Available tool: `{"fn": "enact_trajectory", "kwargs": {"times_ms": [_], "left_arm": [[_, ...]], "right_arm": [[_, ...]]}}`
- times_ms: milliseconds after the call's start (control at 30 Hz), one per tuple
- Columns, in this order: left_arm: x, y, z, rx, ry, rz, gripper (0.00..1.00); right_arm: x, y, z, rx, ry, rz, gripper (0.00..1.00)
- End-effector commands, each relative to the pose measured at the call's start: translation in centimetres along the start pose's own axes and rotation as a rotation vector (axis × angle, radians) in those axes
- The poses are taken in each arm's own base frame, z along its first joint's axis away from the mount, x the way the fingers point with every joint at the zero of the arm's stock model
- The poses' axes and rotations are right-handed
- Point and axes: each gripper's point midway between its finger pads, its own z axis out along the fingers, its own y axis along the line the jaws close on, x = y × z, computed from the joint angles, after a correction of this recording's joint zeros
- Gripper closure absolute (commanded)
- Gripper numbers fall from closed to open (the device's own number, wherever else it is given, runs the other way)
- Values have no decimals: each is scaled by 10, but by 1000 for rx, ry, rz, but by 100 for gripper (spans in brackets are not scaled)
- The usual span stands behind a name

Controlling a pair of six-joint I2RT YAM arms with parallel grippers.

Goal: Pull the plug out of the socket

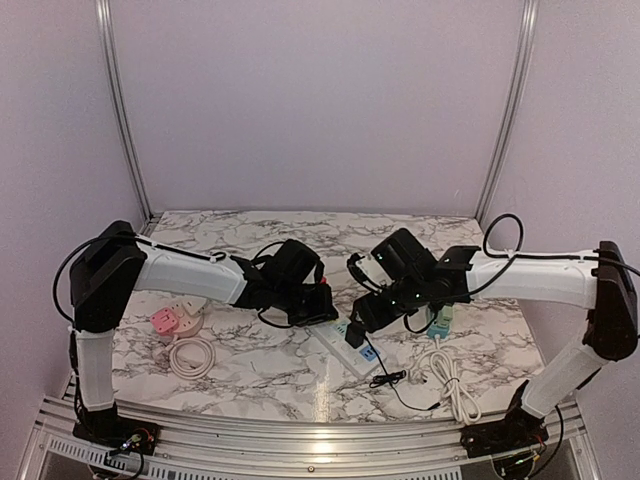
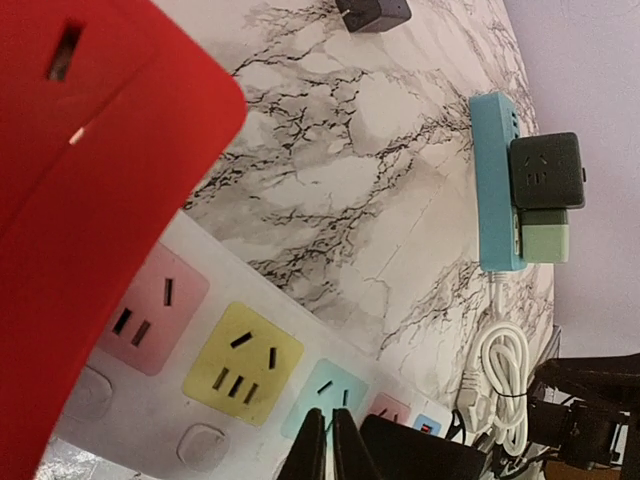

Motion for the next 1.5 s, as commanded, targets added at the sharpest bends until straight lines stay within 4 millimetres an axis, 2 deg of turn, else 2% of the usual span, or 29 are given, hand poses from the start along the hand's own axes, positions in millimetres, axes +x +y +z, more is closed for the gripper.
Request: {"fn": "enact_trajectory", "kwargs": {"times_ms": [0,167,500,967,1200,1467], "left_arm": [[14,16,10,-66,46,-16,95],[21,25,15,-97,75,-17,96],[33,45,23,-158,111,-24,98],[49,67,30,-225,150,-11,100],[58,85,30,-290,171,6,100],[77,117,35,-373,216,23,100]], "right_arm": [[-3,10,5,-21,-7,-23,40],[7,15,19,-22,25,-36,43],[16,14,31,-21,33,-17,62],[24,17,39,-4,56,-26,70],[12,17,29,7,12,-7,83],[-6,18,16,17,-39,13,89]]}}
